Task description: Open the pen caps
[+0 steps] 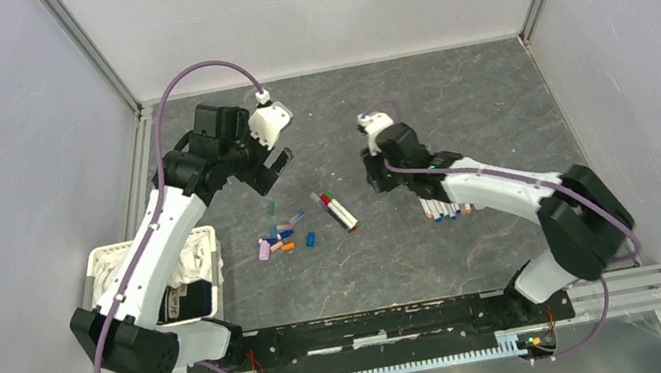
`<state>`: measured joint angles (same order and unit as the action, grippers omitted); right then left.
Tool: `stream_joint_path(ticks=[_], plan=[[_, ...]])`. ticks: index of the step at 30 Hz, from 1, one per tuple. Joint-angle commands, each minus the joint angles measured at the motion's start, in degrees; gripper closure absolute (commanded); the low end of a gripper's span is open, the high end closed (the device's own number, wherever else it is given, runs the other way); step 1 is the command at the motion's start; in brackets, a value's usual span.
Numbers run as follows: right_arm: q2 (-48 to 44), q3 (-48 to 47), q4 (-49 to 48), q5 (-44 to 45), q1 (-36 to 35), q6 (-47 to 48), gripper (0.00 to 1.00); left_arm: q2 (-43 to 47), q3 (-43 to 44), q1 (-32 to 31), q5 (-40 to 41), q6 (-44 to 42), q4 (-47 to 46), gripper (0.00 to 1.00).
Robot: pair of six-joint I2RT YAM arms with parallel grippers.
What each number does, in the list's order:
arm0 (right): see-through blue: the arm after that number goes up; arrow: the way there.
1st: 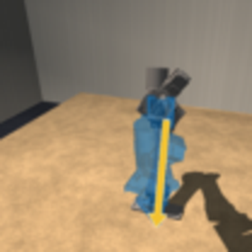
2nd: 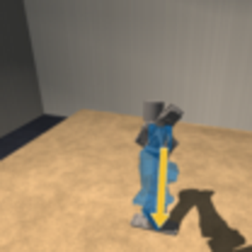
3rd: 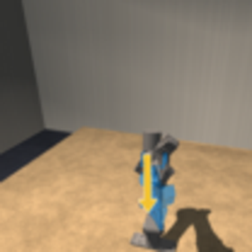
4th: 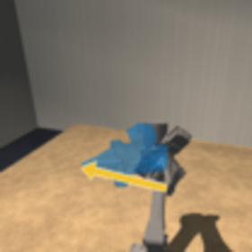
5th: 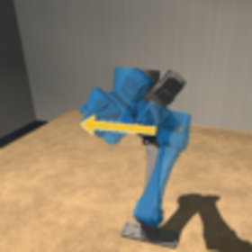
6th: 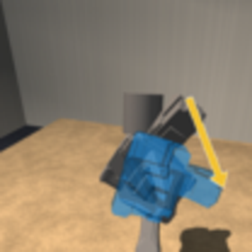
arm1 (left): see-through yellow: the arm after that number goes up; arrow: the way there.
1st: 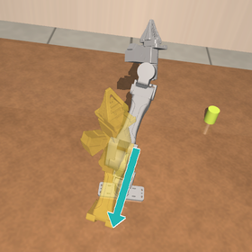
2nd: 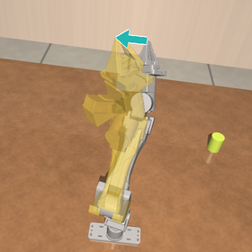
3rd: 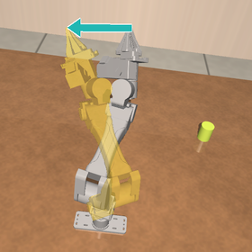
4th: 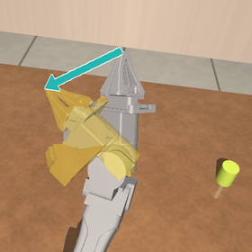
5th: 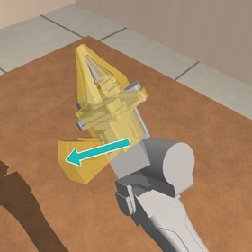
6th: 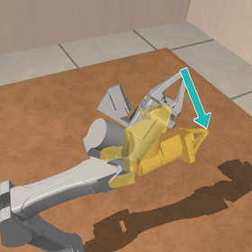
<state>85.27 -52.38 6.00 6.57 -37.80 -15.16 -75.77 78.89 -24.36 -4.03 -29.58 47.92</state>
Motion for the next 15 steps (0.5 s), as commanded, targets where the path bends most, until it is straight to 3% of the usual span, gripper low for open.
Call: stream_joint_path(ticks=[1, 15], plan=[[8.8, -6.9, -0.3, -3.8, -4.4, 3.4, 0.65, 2.2, -1.1, 0.4, 2.4, 1.7, -1.9, 0.00], [22.2, -13.5, -1.0, -3.2, -8.7, 3.9, 0.68, 0.2, -0.4, 0.6, -1.6, 3.8, 2.0, 0.00]])
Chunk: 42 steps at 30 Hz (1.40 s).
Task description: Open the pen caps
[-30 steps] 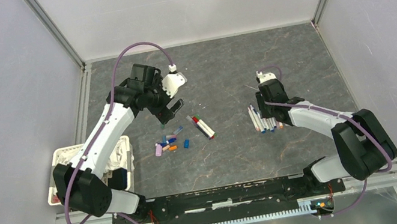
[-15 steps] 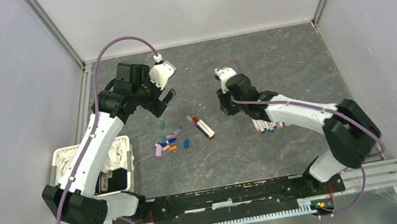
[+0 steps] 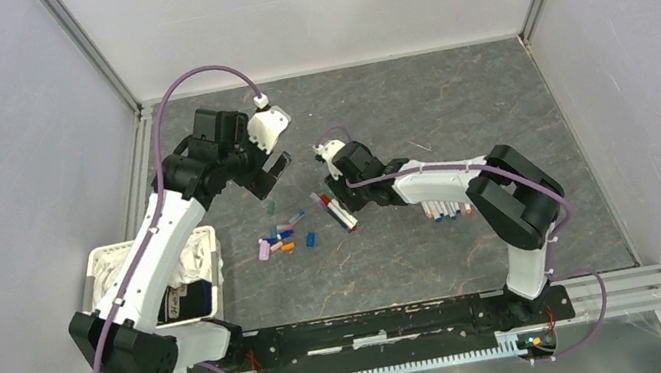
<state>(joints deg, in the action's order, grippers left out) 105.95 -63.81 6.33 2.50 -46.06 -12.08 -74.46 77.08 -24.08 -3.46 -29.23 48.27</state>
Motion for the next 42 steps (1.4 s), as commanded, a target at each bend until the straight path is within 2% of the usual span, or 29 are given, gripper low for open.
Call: stream_joint_path(ticks=[1, 8, 13, 16, 18, 19, 20, 25, 28, 36, 40, 42], plan=[[1.9, -1.9, -1.4, 1.1, -0.5, 0.8, 0.68, -1.1, 1.5, 0.3, -2.5, 3.5, 1.8, 0.00], [3.3, -0.6, -2.2, 1.6, -0.4, 0.7, 0.68, -0.9, 1.2, 0.3, -3.3, 3.4, 2.2, 0.00], [3.1, 1.7, -2.3, 5.5, -0.4, 1.0, 0.72, -0.9, 0.8, 0.3, -3.3, 3.1, 2.4, 0.00], [1.3, 5.2, -3.3, 6.8, 0.0, 0.8, 0.77, -0.7, 0.1, 0.3, -4.2, 2.1, 2.5, 0.00], [-0.8, 8.0, -4.4, 6.7, 0.7, 0.1, 0.87, -0.4, -1.1, 0.3, -9.7, -1.5, 4.2, 0.00], [-2.1, 9.2, -5.0, 6.0, 1.2, -0.2, 0.96, -0.2, -1.9, 0.3, -12.9, -4.3, 5.9, 0.00], [-3.1, 9.6, -4.9, 5.9, 1.9, -0.7, 1.00, 0.0, -3.0, 0.2, -15.1, -6.4, 6.9, 0.00], [-11.0, 9.5, -2.8, 0.9, 4.7, -1.5, 1.00, -0.1, -5.6, 0.2, -17.2, -10.9, 7.5, 0.00], [-16.8, 9.0, -2.4, -7.7, 5.0, -1.4, 1.00, 0.0, -6.4, 0.2, -22.8, -14.8, 9.1, 0.00], [-20.1, 9.1, -1.6, -44.9, 4.1, -2.8, 1.00, 3.1, -10.3, -0.1, -38.7, -25.9, 9.4, 0.00], [-20.5, 9.6, -1.4, -52.0, 2.4, -2.1, 1.00, 1.8, -10.4, -0.9, -40.9, -32.5, 14.2, 0.01], [-20.1, 8.9, -1.6, -53.7, 1.8, -2.3, 1.00, 0.6, -10.0, -1.2, -41.8, -35.5, 17.9, 0.05]])
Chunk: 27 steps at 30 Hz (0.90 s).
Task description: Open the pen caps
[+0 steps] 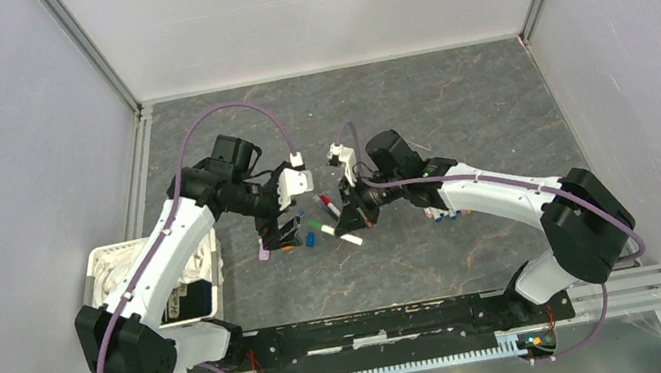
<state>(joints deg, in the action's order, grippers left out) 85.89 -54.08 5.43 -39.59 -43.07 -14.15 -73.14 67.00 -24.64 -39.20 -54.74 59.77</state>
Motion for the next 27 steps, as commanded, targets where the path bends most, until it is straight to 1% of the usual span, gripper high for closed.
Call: stream_joint_path(ticks=[1, 5, 8, 10, 13, 15, 18, 22, 23, 25, 26, 27], plan=[[0.2, -1.3, -0.9, -12.2, -1.5, -0.5, 1.00, -1.0, 0.2, -0.8, -6.7, -11.2, 7.6, 0.06], [1.7, -3.5, -1.5, -13.7, -2.0, -1.7, 1.00, -1.1, -0.6, -2.5, -7.5, -13.1, 8.8, 0.07], [2.9, -5.5, -0.5, -13.9, -2.2, -1.6, 1.00, -0.5, -2.0, -4.0, -6.9, -11.6, 6.8, 0.09], [3.4, -6.1, -0.5, -14.2, -2.3, -2.1, 1.00, -0.4, -2.8, -5.0, -5.8, -10.0, 5.0, 0.13], [4.9, -7.6, 1.1, -14.3, -2.2, -1.8, 1.00, -0.7, -3.4, -6.5, -4.9, -8.3, 3.3, 0.23], [5.7, -8.4, 2.1, -14.2, -2.2, -1.3, 1.00, -0.8, -3.8, -7.7, -4.1, -6.9, 1.8, 0.32], [5.9, -8.2, 2.6, -13.5, -2.3, -0.9, 1.00, -0.9, -4.3, -8.7, -1.8, -6.1, 0.0, 0.51], [5.6, -7.0, 2.4, -13.0, -2.2, -0.8, 1.00, -0.7, -4.3, -9.5, 1.6, -6.6, -0.2, 0.71], [5.6, -7.0, 2.4, -12.9, -2.3, -0.9, 1.00, -0.6, -4.3, -9.7, 2.5, -6.8, -0.3, 0.77], [5.6, -7.0, 2.2, -12.8, -2.3, -1.1, 1.00, -0.4, -4.3, -9.8, 4.2, -7.2, -0.2, 0.94], [5.7, -7.0, 1.7, -13.1, -2.3, -1.4, 0.99, -0.3, -4.2, -9.9, 4.5, -7.4, -0.2, 0.97], [5.8, -6.9, 0.9, -13.5, -2.4, -1.8, 0.90, -0.3, -4.0, -9.9, 4.5, -7.5, -0.2, 0.97]])
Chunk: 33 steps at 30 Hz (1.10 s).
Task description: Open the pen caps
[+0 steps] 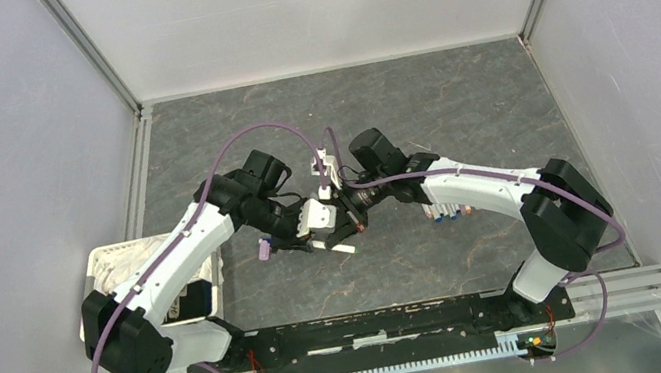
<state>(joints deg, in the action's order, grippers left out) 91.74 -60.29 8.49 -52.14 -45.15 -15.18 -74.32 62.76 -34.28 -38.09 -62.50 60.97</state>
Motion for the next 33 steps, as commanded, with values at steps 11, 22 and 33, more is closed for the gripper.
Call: stream_joint_path(ticks=[11, 22, 33], plan=[[4.0, -0.4, -16.7, -6.5, -2.8, -12.6, 0.68, 0.4, 2.1, -1.2, 2.1, 2.1, -2.8, 0.98], [5.3, 0.4, -20.6, -9.0, -2.8, -16.1, 1.00, 1.0, 2.9, -1.2, 2.9, 2.6, -2.8, 0.98], [1.3, 5.8, -3.7, -4.4, -1.3, -1.7, 1.00, -0.2, 6.3, -0.2, 9.3, -3.1, 4.7, 0.98]])
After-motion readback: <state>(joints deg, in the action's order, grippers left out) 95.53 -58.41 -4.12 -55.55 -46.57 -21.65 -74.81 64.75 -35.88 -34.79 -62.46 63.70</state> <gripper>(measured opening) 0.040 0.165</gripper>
